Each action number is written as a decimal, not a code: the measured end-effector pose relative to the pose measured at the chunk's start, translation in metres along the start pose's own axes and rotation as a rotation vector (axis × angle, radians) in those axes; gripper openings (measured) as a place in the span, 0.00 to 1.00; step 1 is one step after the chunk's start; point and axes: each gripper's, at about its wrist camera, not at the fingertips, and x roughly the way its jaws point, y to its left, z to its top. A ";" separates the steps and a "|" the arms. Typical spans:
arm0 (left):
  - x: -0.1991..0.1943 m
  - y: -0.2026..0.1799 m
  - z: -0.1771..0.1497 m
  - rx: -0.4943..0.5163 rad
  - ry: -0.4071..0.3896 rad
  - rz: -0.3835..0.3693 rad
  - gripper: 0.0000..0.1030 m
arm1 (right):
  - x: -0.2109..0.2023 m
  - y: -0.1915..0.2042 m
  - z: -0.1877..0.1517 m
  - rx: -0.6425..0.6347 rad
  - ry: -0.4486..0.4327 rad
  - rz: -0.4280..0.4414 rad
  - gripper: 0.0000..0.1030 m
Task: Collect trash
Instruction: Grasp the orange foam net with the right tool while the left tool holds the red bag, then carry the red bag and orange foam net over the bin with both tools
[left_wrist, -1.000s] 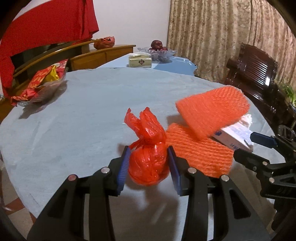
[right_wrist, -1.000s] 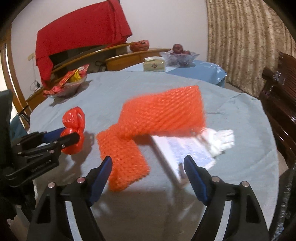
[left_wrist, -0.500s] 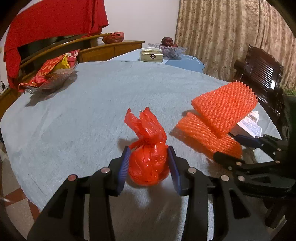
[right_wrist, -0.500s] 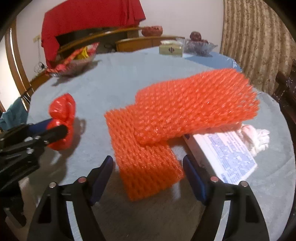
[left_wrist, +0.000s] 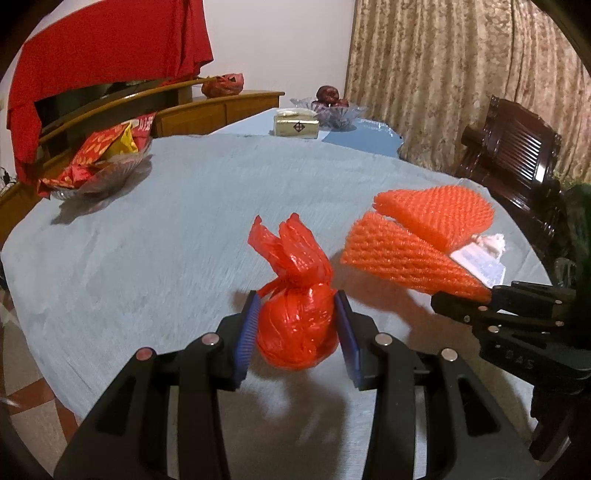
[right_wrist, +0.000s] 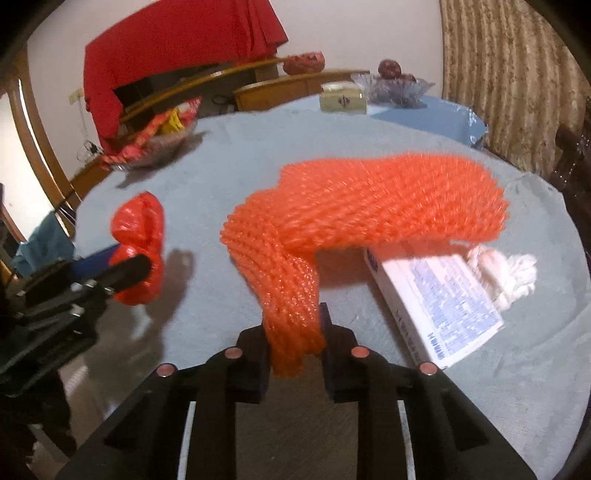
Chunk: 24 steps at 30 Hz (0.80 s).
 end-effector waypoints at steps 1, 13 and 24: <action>-0.003 -0.002 0.002 0.003 -0.006 -0.002 0.38 | -0.005 0.001 0.002 0.003 -0.009 0.003 0.22; -0.050 -0.047 0.022 0.050 -0.092 -0.065 0.38 | -0.086 -0.006 0.011 0.038 -0.144 -0.017 0.22; -0.078 -0.104 0.028 0.115 -0.133 -0.156 0.38 | -0.153 -0.043 -0.008 0.099 -0.226 -0.107 0.22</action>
